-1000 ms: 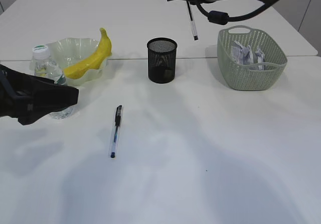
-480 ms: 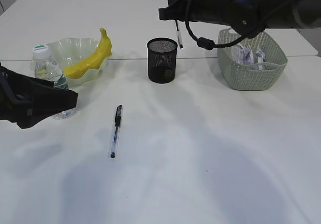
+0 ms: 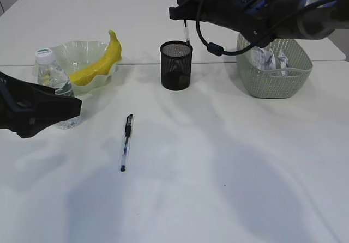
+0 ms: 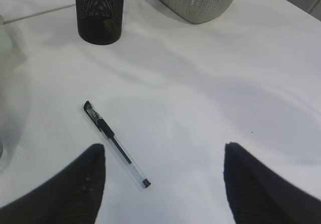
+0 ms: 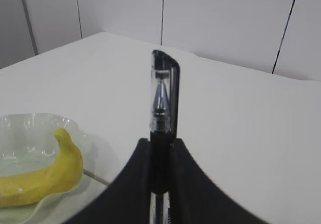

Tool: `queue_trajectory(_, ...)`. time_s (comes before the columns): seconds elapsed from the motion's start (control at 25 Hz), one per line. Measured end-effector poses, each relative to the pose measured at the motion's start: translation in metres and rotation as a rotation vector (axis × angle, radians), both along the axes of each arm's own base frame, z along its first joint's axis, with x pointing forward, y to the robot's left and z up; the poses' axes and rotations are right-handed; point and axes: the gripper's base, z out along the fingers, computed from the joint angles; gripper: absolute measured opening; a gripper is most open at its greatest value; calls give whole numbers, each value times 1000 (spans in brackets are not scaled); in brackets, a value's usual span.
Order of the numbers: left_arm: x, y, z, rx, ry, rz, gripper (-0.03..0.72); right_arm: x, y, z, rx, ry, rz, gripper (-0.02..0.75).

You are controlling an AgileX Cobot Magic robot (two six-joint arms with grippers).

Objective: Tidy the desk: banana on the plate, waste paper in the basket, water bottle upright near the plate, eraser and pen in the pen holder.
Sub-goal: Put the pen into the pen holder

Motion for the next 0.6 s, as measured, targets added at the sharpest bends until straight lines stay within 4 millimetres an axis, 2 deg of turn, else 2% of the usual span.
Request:
queue_trajectory(0.4,5,6,-1,43,-16,75,527,20,9,-11,17,-46,16,36)
queue_trajectory(0.6,9,12,-2,81,-30,144,527,29,13,-24,24,-56,25,36)
